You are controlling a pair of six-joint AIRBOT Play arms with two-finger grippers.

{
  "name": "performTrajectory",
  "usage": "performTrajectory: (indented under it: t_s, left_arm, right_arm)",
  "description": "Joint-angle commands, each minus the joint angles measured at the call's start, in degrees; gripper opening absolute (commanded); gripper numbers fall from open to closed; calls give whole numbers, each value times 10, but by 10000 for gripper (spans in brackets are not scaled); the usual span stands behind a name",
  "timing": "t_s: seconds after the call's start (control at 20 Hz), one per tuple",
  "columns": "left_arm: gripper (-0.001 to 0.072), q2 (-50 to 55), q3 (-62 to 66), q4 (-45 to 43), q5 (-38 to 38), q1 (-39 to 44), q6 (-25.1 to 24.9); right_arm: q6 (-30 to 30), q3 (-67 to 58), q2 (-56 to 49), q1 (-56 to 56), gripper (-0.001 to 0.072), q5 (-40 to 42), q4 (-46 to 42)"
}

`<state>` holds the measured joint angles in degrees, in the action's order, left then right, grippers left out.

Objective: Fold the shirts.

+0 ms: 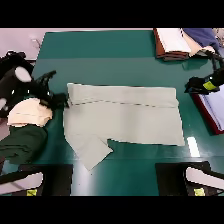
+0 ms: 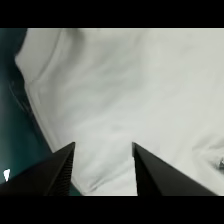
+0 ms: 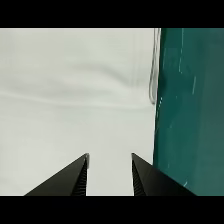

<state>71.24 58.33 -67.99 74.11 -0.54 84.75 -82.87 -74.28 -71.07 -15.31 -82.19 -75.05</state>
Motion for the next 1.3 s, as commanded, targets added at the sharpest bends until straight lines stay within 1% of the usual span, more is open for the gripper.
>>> performTrajectory:
  t_s: [0.0,0.1,0.2,0.3,0.35,0.45,0.55,0.65,0.7,0.8,0.85,0.95,1.05,1.15,1.25]
  left_arm:
    - [446,-138,-178,-5,-10,0,40]
    - [444,-186,-253,-4,-17,2,65]
    - [444,-199,-295,4,-21,2,69]
    - [444,-199,-326,44,-36,2,66]
    - [444,-199,-338,71,-54,2,54]
    - [444,-199,-357,118,-91,2,47]
    - [444,-199,-376,146,-120,2,43]
    - [436,-199,-387,183,-132,2,30]
    - [378,-199,-387,200,-133,2,19]
    - [117,-199,-384,227,-129,2,-12]
    - [25,-199,-378,226,-122,2,-19]
    - [23,-199,-362,217,-95,2,-27]
    - [23,-199,-346,193,-73,2,-28]
    - [23,-199,-334,187,-75,2,-31]
    - [23,-199,-322,187,-80,2,-33]
  right_arm:
    - [4,71,74,-5,318,26,6]
    - [4,88,84,-5,318,34,18]
    - [4,88,84,-5,318,37,36]
    - [5,88,83,-5,317,47,48]
    - [4,88,84,-5,317,50,55]
    - [4,88,84,-5,317,53,63]
    - [4,88,84,-5,317,52,64]
    - [4,88,84,-5,317,53,65]
    - [4,88,84,-5,317,52,65]
    - [5,89,84,-8,317,35,61]
    - [14,90,84,-15,317,19,60]
    - [29,109,85,-50,317,-21,58]
    - [38,169,99,-109,327,-48,52]
    - [39,253,114,-172,497,-49,10]
    - [39,332,112,-226,498,-43,0]
